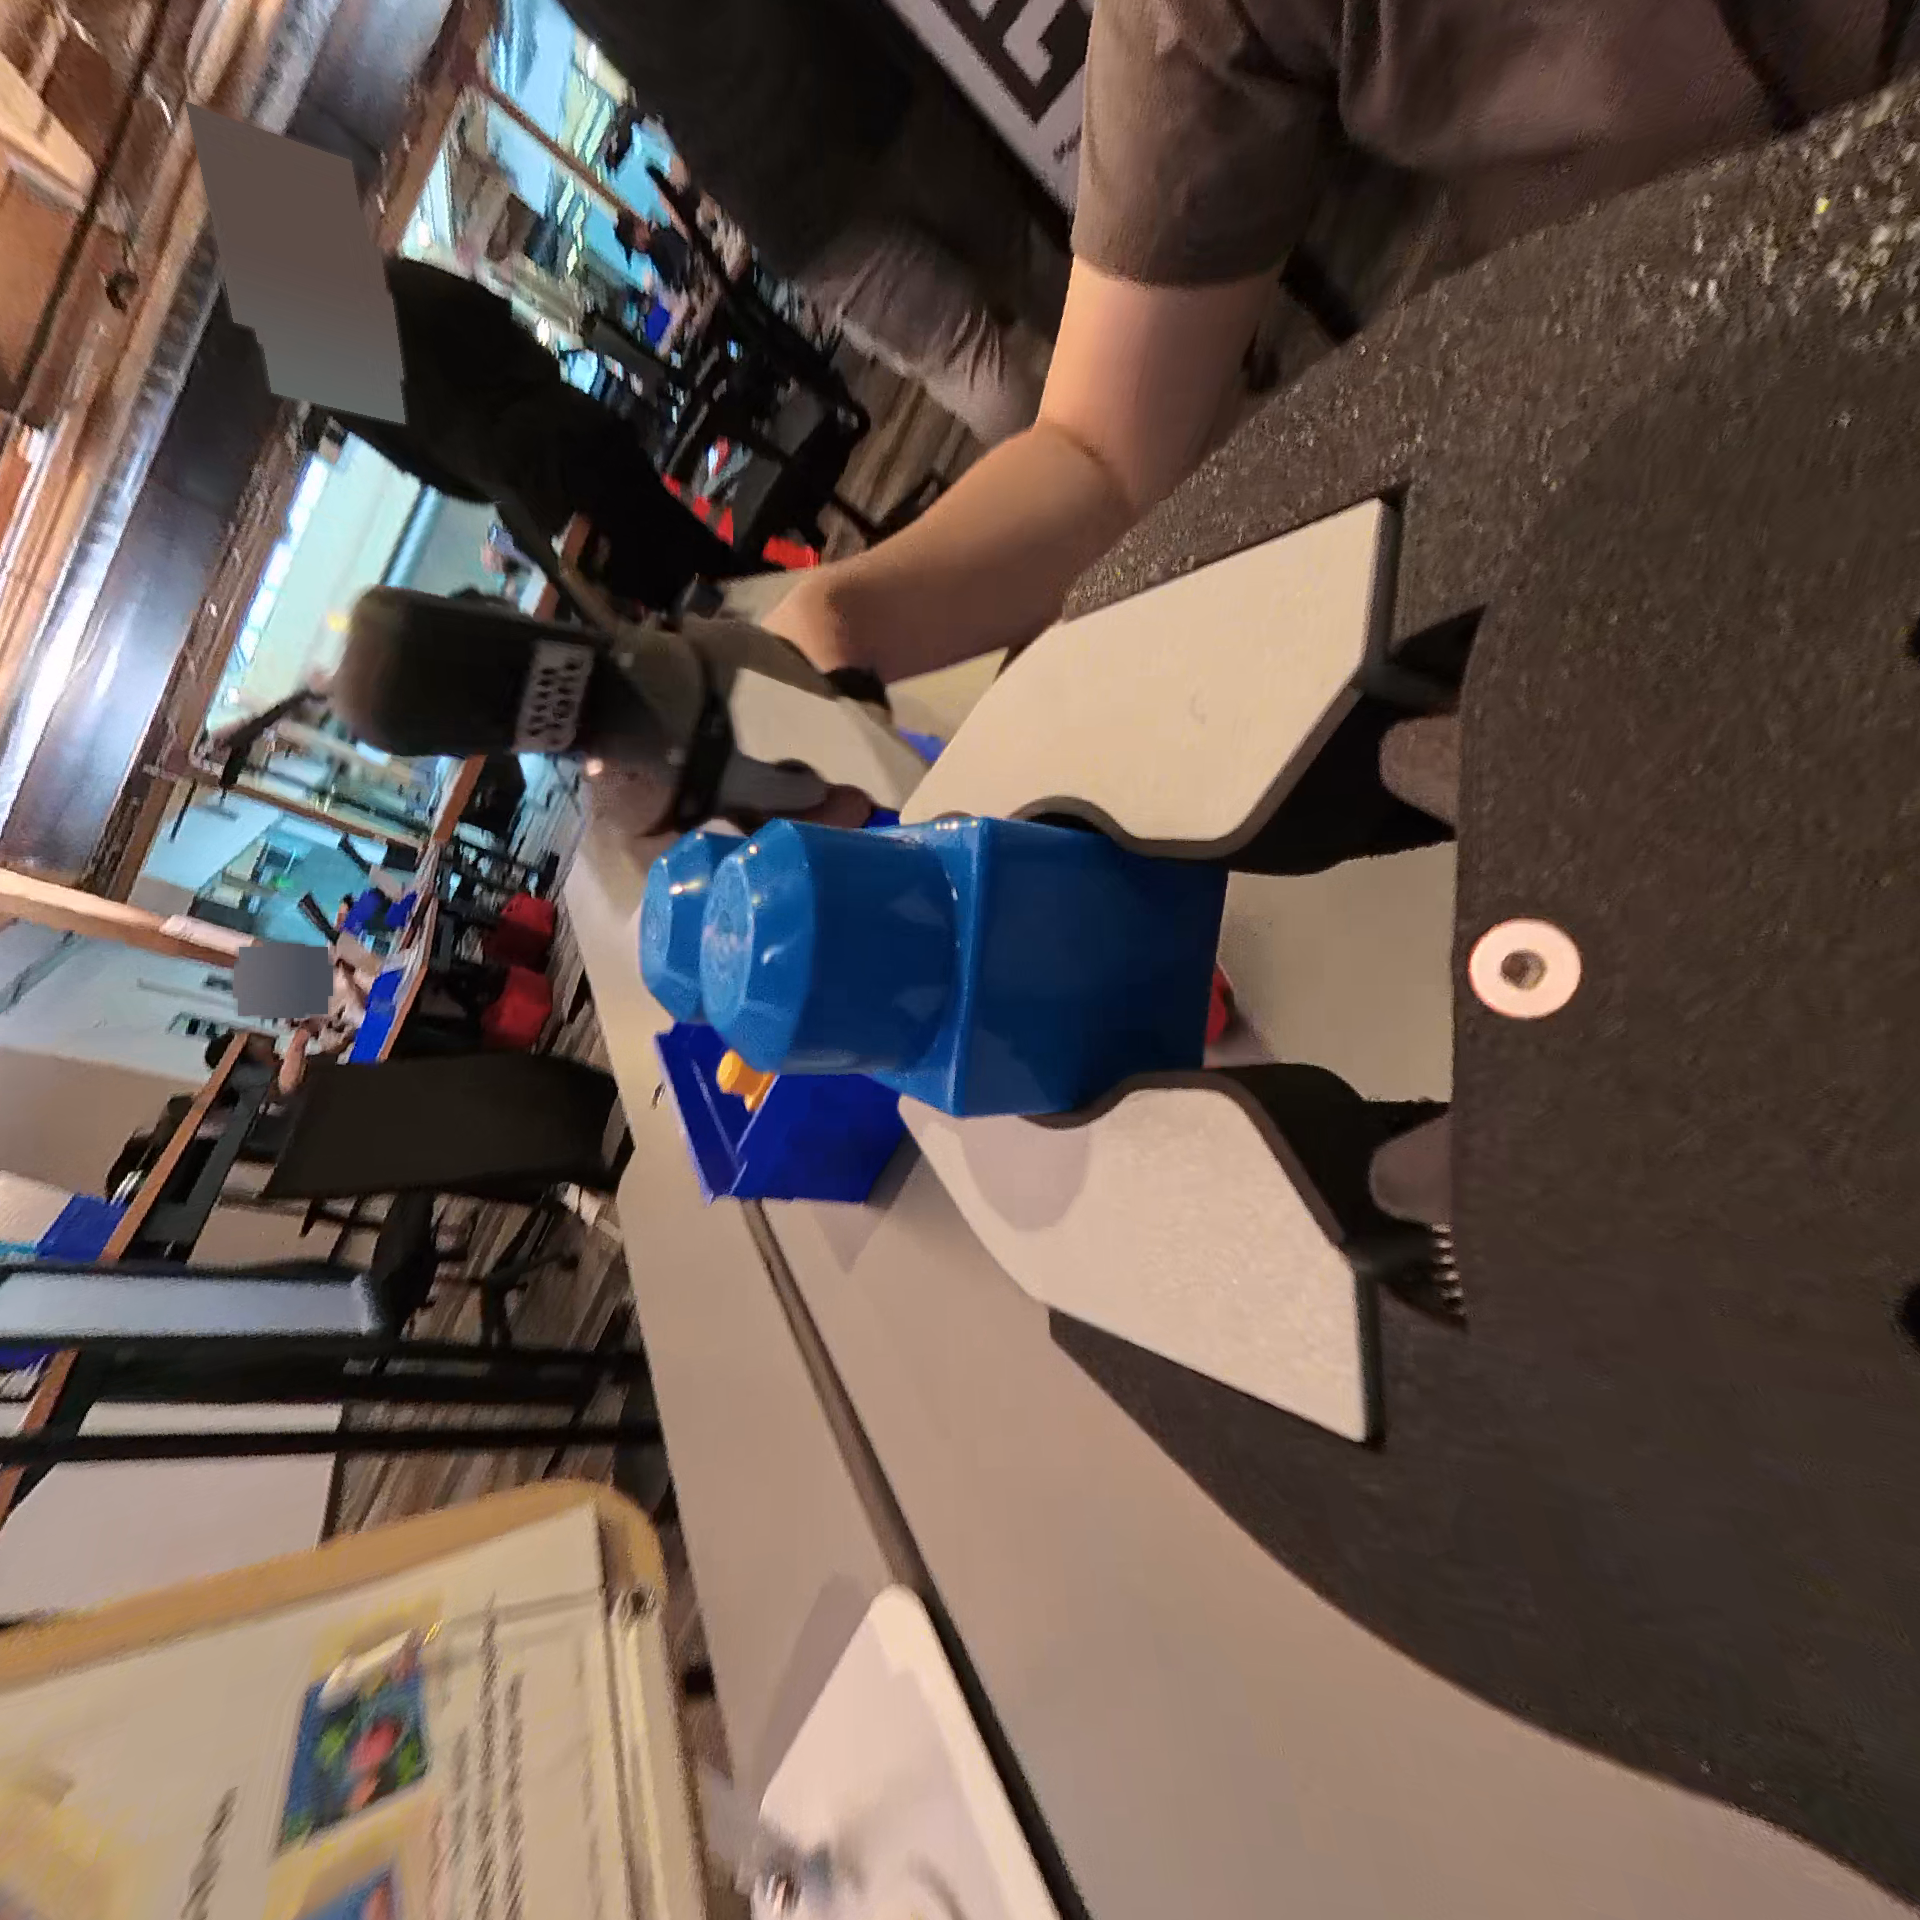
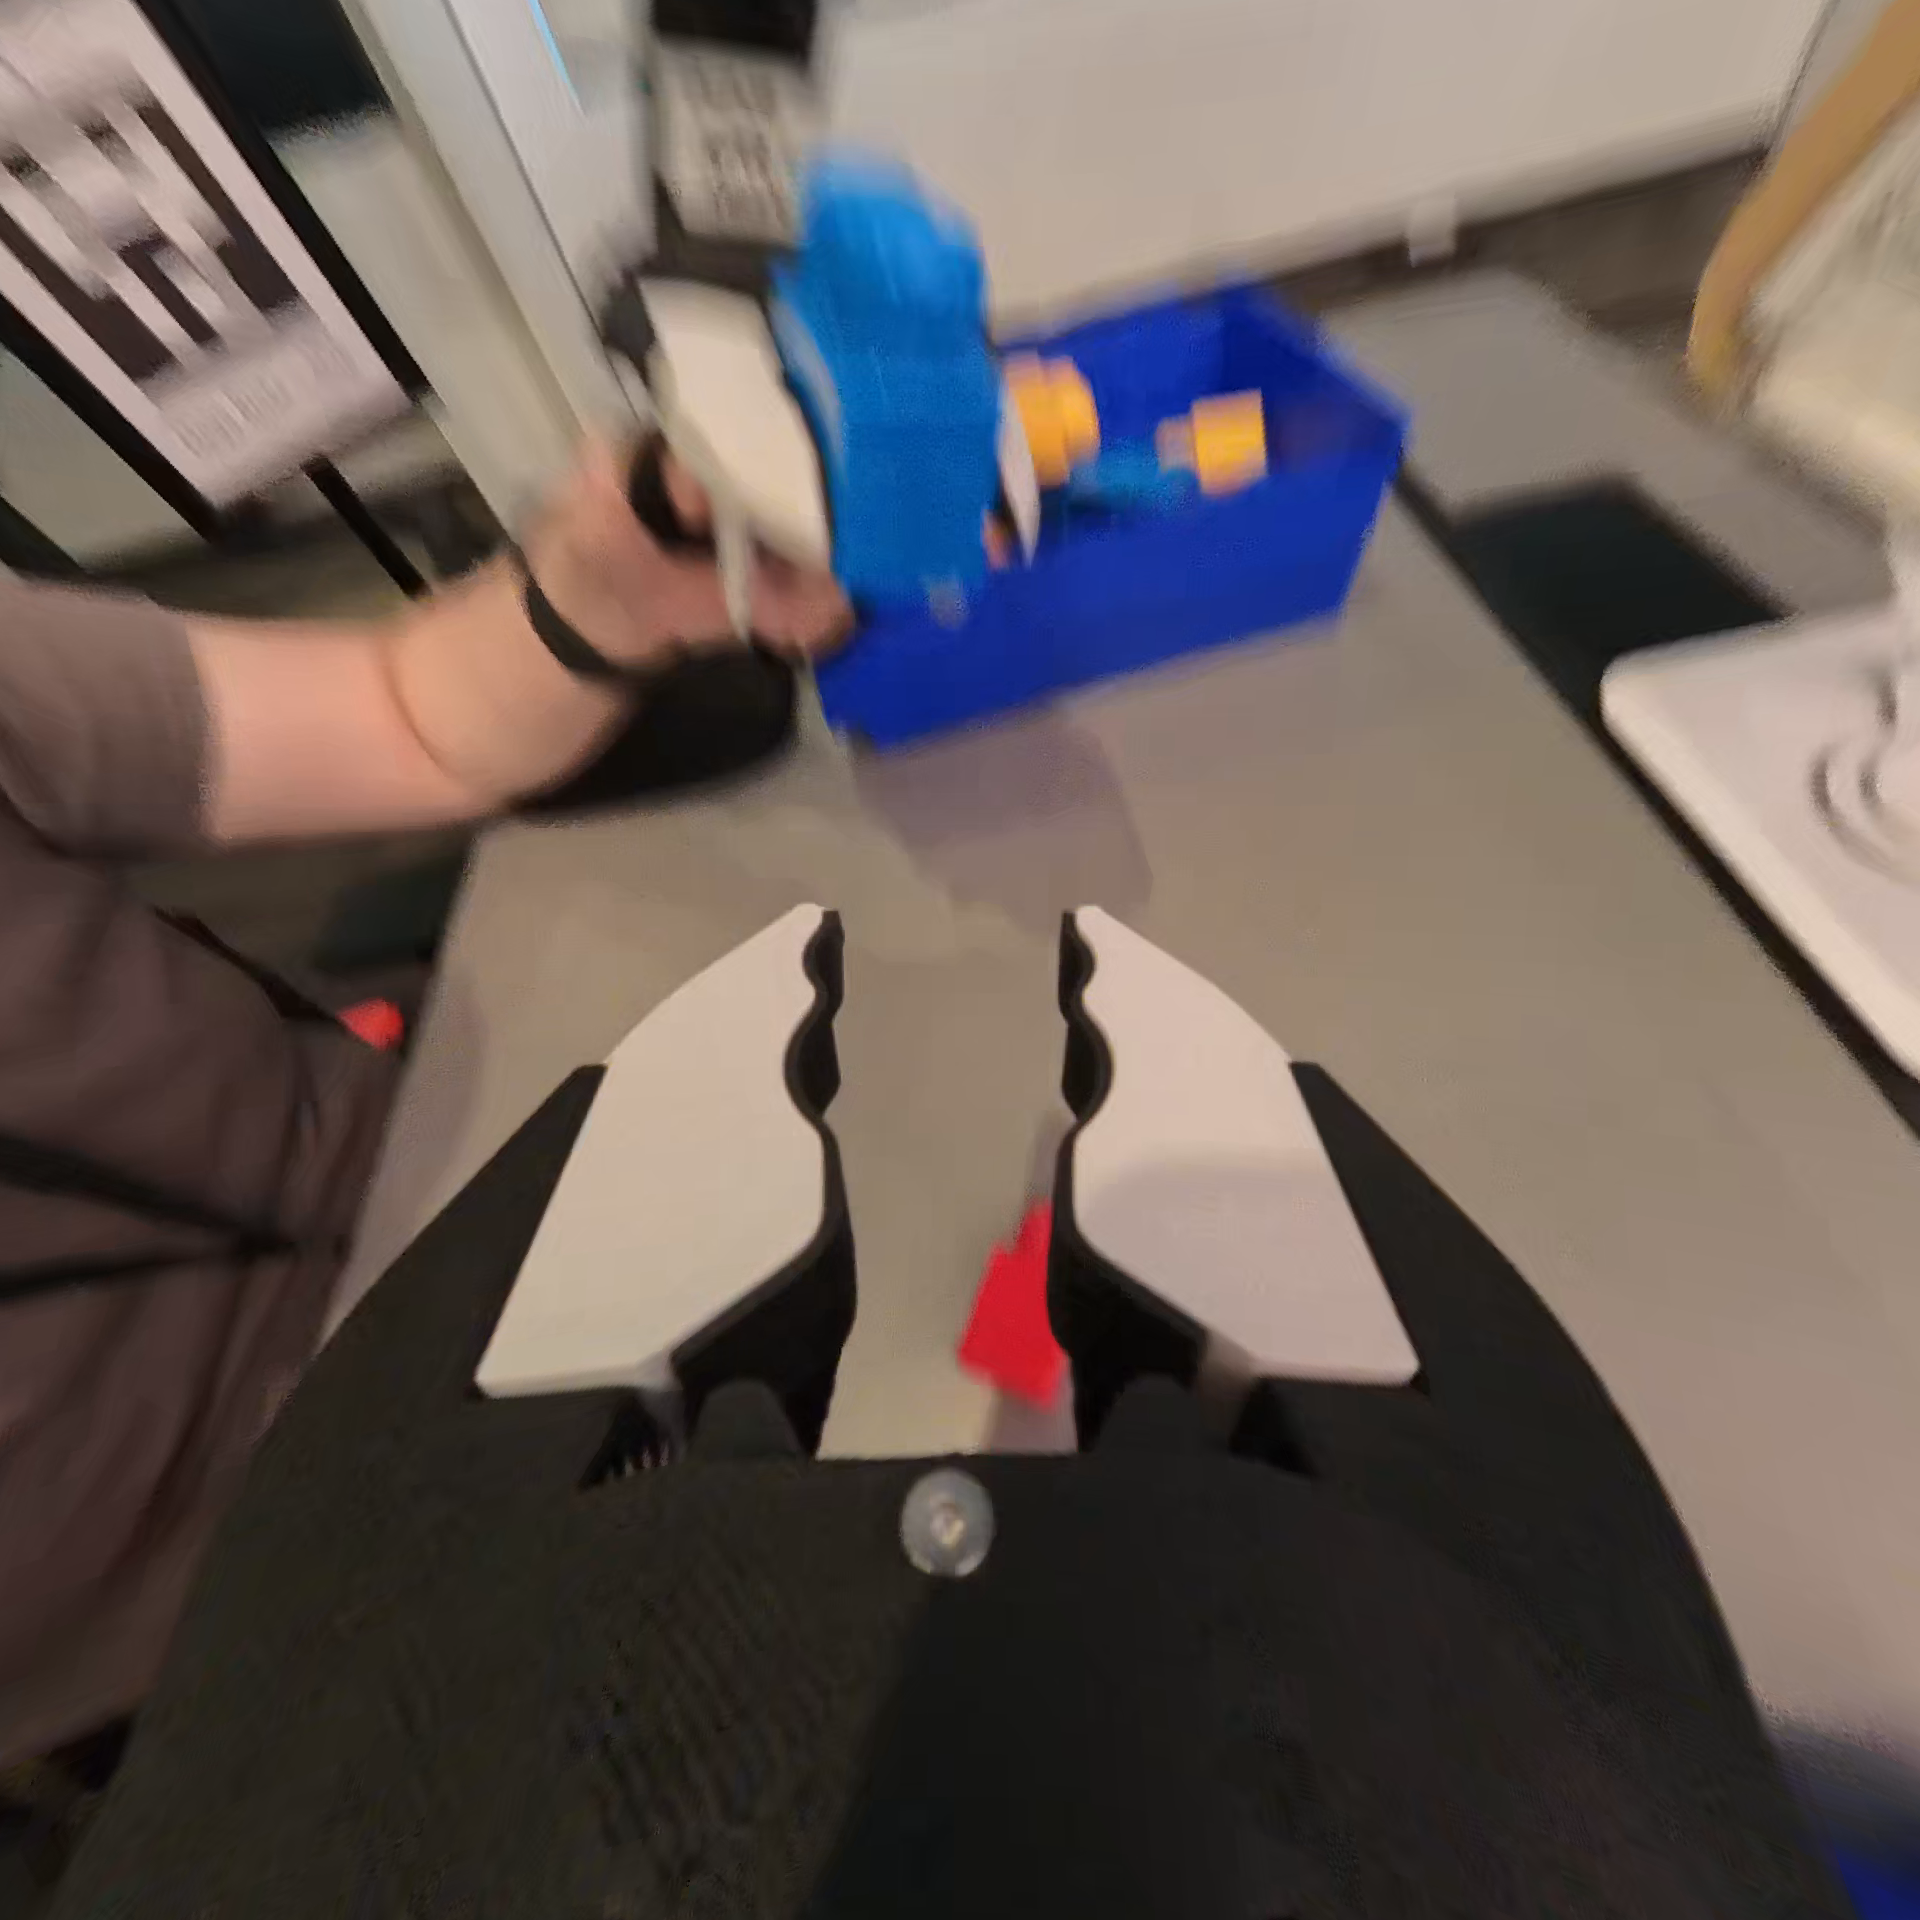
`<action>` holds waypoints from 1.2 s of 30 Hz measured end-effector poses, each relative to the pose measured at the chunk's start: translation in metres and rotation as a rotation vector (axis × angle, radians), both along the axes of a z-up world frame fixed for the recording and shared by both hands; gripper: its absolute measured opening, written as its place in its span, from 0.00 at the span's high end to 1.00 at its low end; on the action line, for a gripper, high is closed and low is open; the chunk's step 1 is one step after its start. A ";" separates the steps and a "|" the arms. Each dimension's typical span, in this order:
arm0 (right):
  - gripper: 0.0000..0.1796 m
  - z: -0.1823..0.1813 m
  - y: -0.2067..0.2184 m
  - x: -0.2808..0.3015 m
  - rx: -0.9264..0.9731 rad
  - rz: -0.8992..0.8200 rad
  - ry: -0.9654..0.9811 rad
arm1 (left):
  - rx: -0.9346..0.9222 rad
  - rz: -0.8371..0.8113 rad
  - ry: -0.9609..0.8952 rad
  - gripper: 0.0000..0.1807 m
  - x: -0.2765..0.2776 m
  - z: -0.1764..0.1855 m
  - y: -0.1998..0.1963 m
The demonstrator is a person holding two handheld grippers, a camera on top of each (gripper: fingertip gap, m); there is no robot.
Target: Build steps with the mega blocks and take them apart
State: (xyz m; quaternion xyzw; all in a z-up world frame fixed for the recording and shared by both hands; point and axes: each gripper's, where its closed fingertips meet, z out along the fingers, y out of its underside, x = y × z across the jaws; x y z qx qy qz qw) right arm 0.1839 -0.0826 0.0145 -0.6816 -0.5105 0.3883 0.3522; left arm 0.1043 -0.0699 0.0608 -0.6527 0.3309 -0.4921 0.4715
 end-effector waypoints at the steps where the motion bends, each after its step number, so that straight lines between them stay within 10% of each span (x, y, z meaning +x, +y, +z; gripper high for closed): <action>1: 0.77 -0.022 0.003 0.006 -0.001 -0.019 -0.137 | 0.021 0.029 0.010 0.77 -0.007 0.004 0.003; 9: 0.74 -0.138 -0.001 0.025 -0.180 -0.075 -0.727 | 0.117 0.176 0.014 0.77 -0.061 0.036 0.018; 22: 0.79 -0.174 -0.006 0.041 -0.184 -0.062 -0.958 | 0.124 0.121 0.021 0.77 -0.055 0.036 0.010; 36: 0.79 0.077 0.021 0.010 0.027 -0.166 0.536 | 0.108 -0.131 0.098 0.77 0.046 -0.031 -0.029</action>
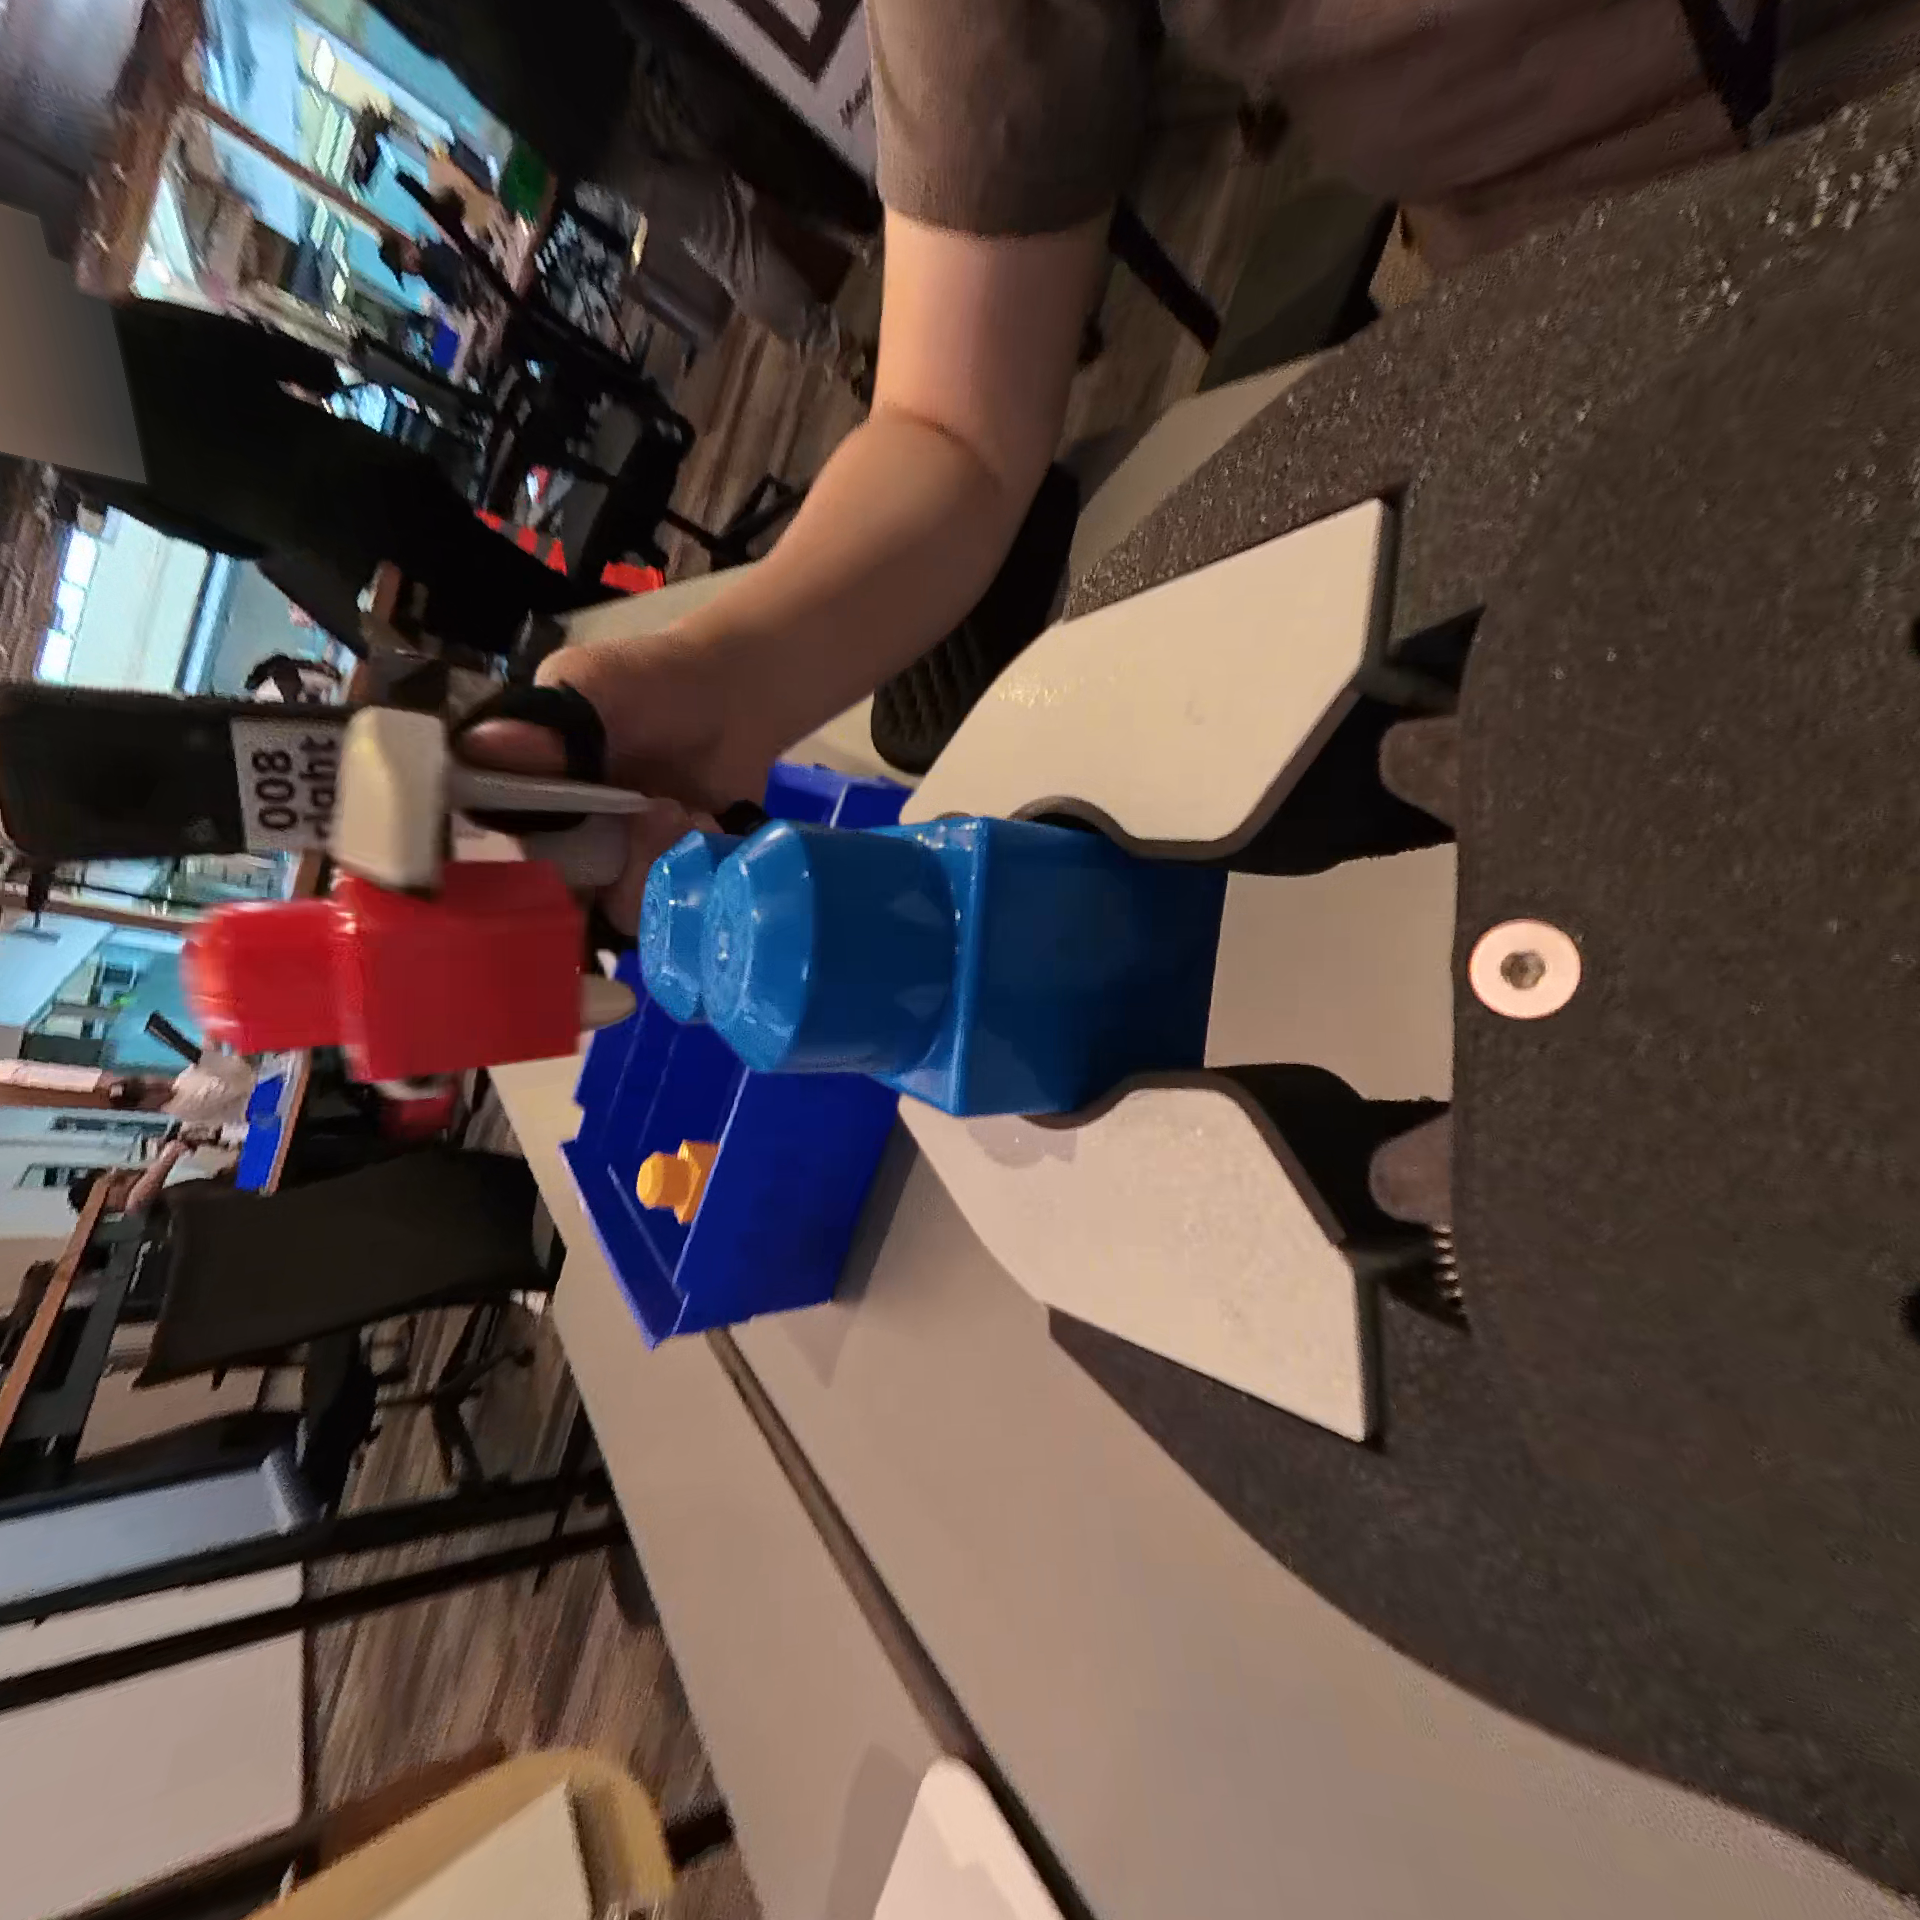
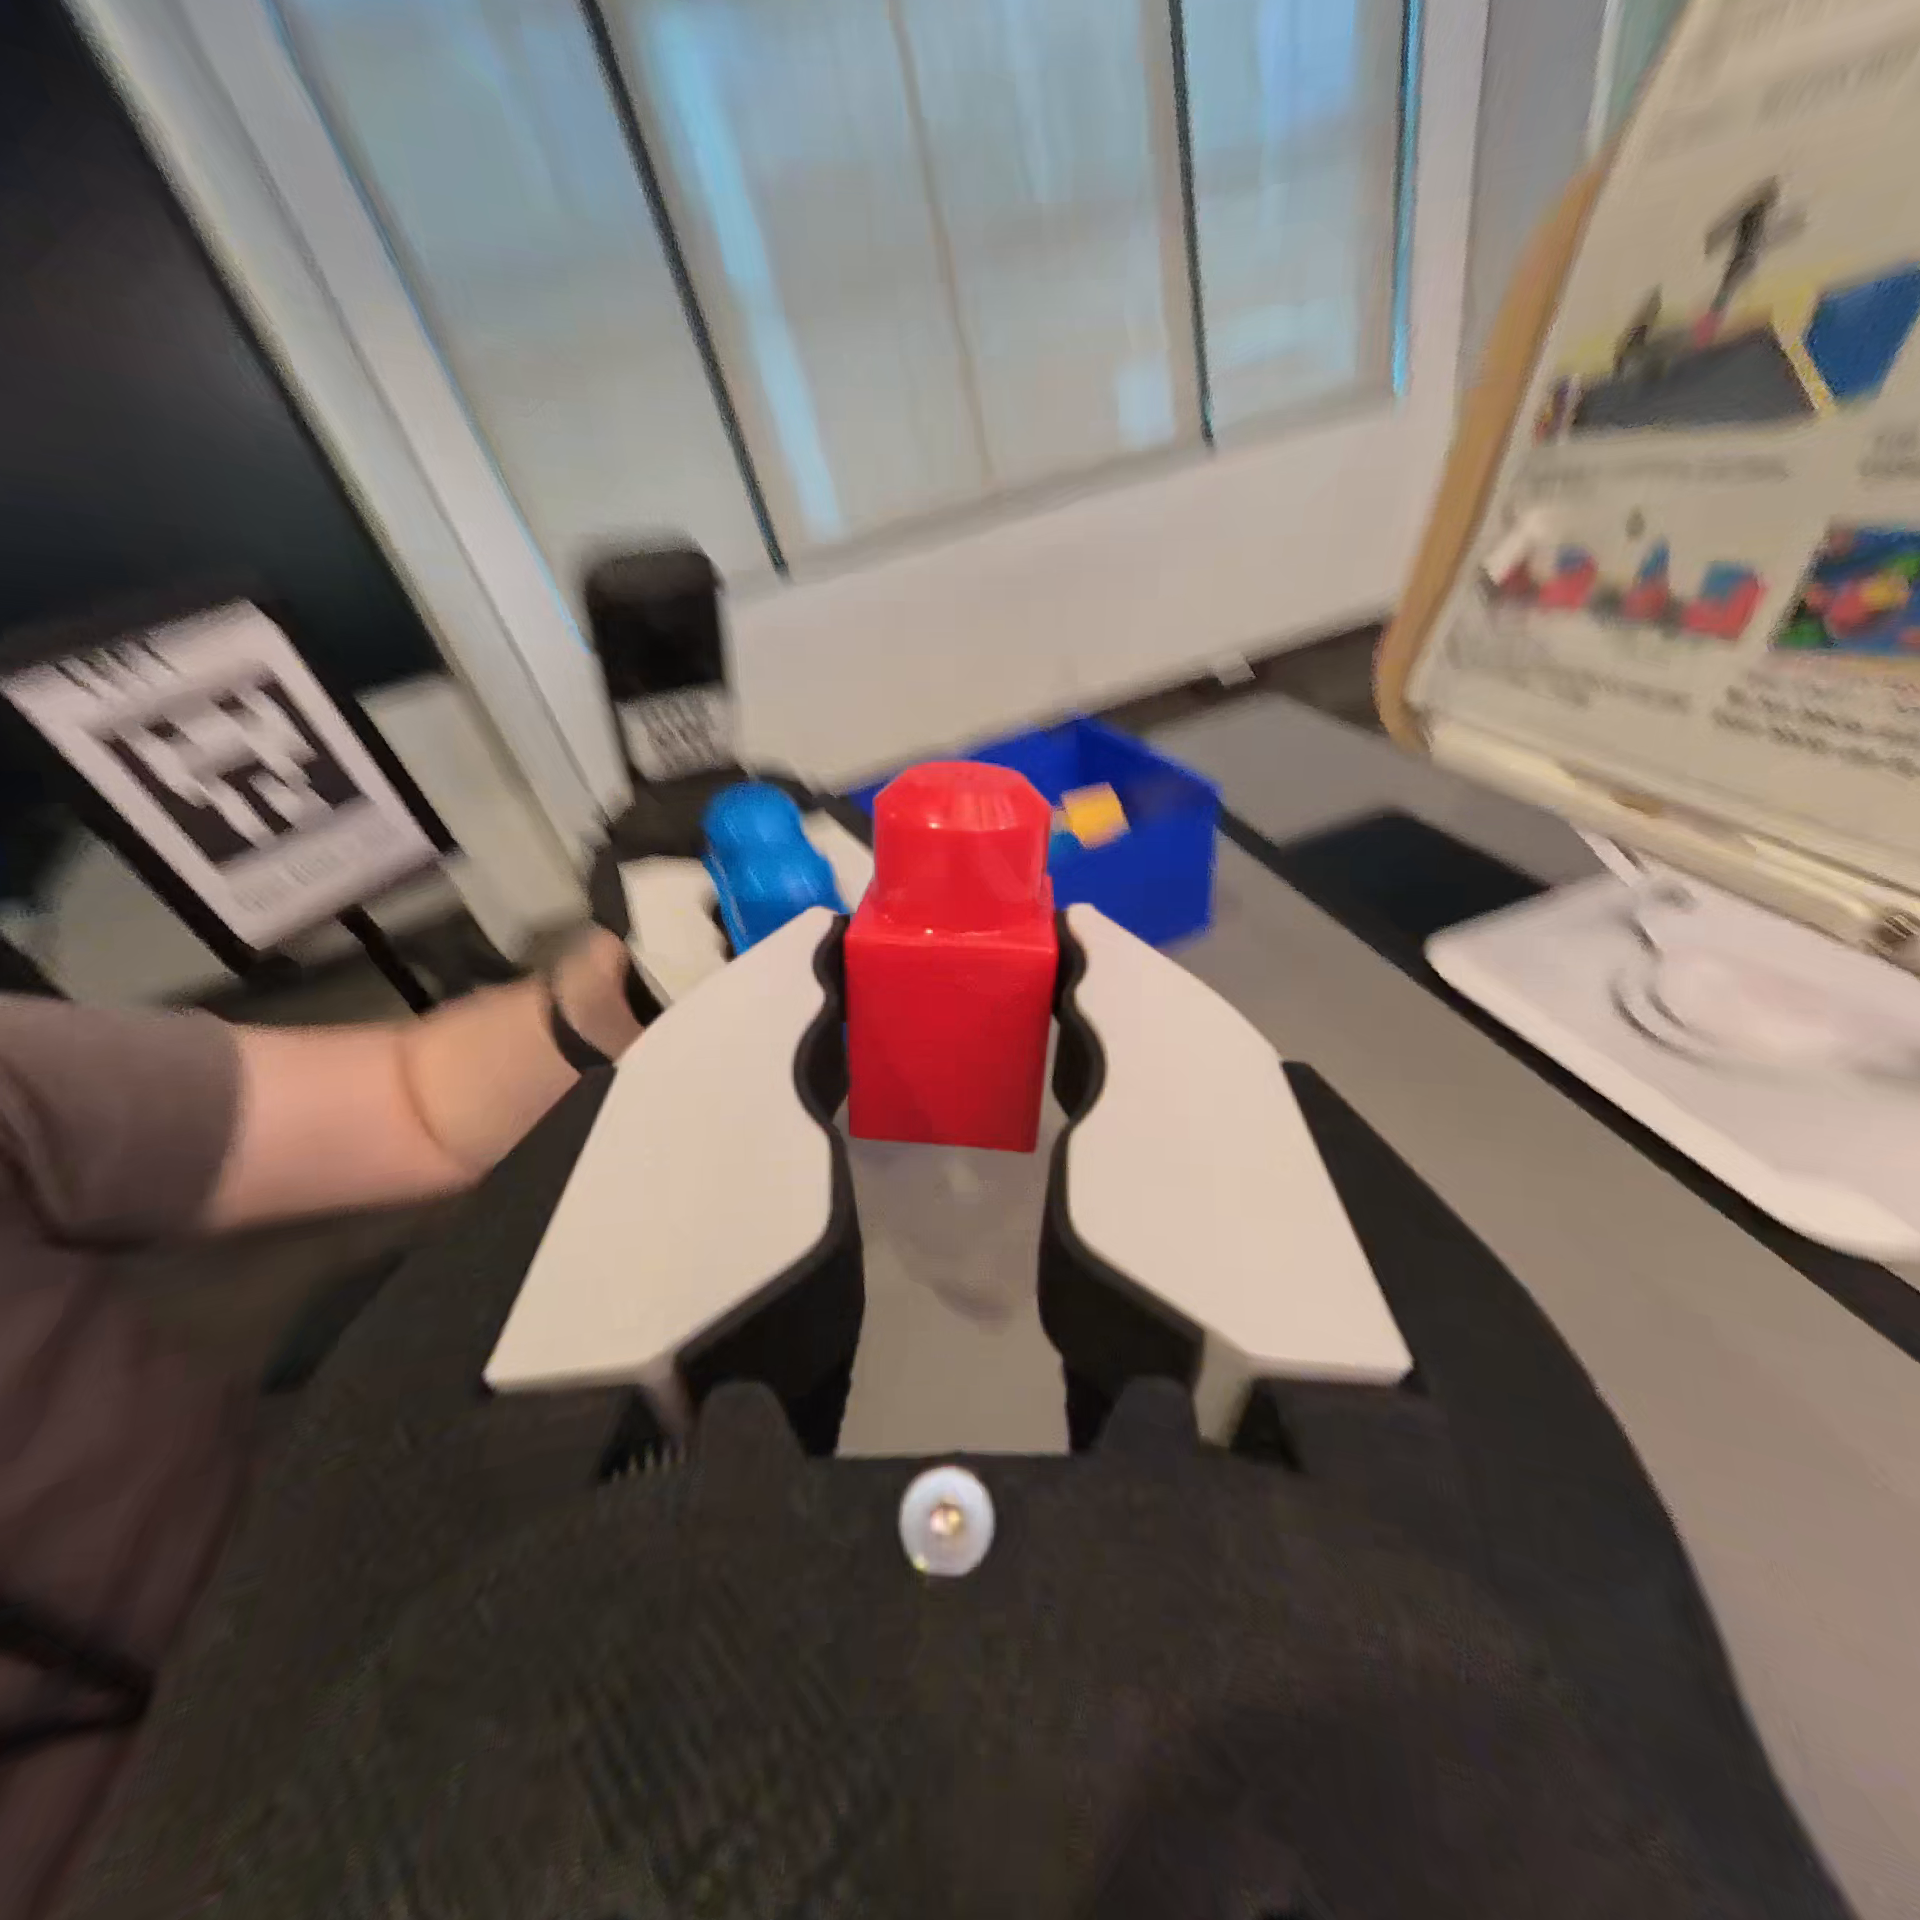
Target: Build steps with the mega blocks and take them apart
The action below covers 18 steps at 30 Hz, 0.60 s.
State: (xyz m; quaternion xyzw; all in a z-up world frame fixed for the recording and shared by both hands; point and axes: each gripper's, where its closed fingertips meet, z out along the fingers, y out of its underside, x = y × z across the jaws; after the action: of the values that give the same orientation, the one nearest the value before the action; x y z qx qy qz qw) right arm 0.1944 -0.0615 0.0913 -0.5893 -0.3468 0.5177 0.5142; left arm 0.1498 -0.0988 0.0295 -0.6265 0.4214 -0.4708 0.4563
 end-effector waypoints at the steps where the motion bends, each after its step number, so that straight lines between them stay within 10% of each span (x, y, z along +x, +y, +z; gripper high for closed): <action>1: 0.79 0.010 -0.005 0.000 -0.008 0.036 0.095 | -0.029 -0.020 -0.012 0.77 0.005 -0.002 -0.003; 18: 0.79 -0.012 -0.032 -0.055 -0.068 0.133 0.107 | -0.236 -0.124 -0.116 0.78 0.020 -0.008 -0.018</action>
State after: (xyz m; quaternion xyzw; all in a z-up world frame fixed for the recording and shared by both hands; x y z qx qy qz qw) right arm 0.1396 -0.0935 0.0791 -0.5535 -0.3391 0.5931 0.4763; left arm 0.1703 -0.1173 0.0212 -0.6205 0.3740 -0.5796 0.3732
